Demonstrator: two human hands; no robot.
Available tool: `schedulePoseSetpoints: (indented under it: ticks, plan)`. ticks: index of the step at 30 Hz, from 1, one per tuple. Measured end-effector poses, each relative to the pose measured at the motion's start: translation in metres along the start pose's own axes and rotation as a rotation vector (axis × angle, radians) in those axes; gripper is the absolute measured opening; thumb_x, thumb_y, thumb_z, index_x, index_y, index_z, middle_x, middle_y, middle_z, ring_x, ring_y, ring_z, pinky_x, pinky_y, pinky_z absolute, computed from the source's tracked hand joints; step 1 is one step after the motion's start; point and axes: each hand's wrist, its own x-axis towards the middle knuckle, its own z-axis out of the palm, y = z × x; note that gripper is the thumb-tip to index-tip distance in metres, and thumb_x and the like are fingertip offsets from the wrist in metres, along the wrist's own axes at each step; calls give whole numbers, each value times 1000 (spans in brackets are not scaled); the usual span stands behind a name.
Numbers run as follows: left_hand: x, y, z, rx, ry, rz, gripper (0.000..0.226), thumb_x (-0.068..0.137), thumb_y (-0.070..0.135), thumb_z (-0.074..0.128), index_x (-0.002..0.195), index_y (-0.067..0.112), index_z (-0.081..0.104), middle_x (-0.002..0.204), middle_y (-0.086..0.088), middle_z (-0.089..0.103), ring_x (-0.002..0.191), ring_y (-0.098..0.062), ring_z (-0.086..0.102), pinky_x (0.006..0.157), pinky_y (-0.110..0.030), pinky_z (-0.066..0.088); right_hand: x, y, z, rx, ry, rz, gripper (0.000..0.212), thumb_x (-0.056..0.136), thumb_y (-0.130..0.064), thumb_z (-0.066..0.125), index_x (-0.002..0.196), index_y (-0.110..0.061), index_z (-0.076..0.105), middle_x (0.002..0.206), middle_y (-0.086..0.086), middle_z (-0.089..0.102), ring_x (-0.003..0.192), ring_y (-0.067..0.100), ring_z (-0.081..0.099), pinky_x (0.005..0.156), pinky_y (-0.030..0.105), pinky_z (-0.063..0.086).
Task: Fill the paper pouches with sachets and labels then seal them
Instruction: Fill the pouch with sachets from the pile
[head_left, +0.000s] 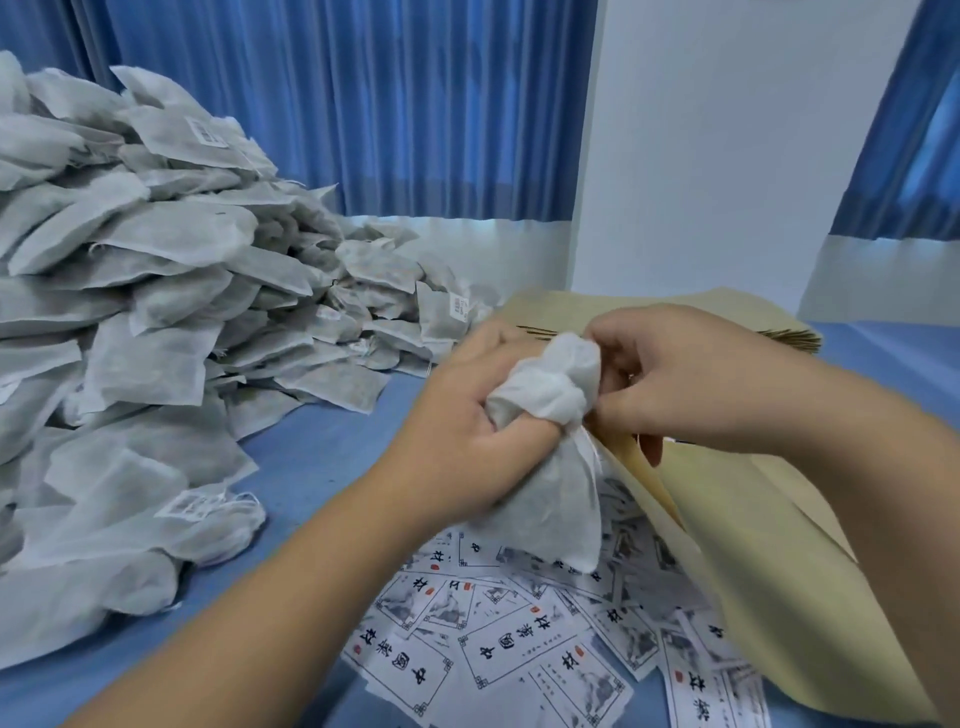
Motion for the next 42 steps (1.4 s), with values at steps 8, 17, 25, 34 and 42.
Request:
schedulePoseSetpoints:
  ticks: [8,17,25,34,42]
  plan:
    - [-7,0,-5,-16,-189,-30,32,76,34,57,87,5,64,77,-5,61,72,-18,55,66,-30,44,-2,-3,-4,34,-29,57,18,82,0,57,89,-17,52,62,5,66,46,18,65,41,19,45]
    - [-2,10,-13,265,-566,-150,33,77,49,49,68,17,52,66,2,55,65,-13,51,61,-38,44,-6,-10,0,-118,-58,82,19,75,-5,52,85,-21,47,63,6,69,47,18,67,44,24,48]
    - [3,22,15,966,-585,-28,35,93,36,38,63,19,32,67,4,37,61,-16,34,67,-29,28,-2,-14,14,-206,-93,68,14,74,-4,54,82,-15,50,62,6,67,43,15,65,38,21,48]
    - [-10,5,20,830,-424,-15,37,77,42,51,111,29,54,108,10,40,107,-17,44,97,-40,35,0,-2,8,-154,-92,93,11,74,-5,51,82,-12,50,55,8,67,45,20,66,42,26,51]
    - [-20,-9,30,566,-304,-442,38,71,54,62,73,29,33,86,8,41,80,-20,49,61,-31,38,5,5,13,-161,-80,134,12,75,-3,50,82,-13,49,50,5,65,42,18,64,41,23,46]
